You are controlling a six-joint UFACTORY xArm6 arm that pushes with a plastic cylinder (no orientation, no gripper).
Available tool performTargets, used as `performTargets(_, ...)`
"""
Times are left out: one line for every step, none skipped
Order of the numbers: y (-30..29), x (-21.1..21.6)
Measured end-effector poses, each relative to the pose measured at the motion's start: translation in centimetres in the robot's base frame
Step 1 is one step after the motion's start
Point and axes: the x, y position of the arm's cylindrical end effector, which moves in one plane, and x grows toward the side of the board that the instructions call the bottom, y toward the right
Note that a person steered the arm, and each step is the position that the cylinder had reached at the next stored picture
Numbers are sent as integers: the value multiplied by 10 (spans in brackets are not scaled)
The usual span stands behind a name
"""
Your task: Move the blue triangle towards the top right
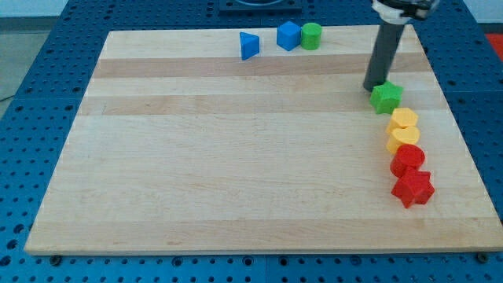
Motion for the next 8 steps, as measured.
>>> performTargets(14,10)
performTargets(18,15)
performTargets(-12,1)
performTargets(-107,-5)
performTargets(-207,-6)
performTargets(-295,-37)
performTargets(-351,-87)
performTargets(-350,-142)
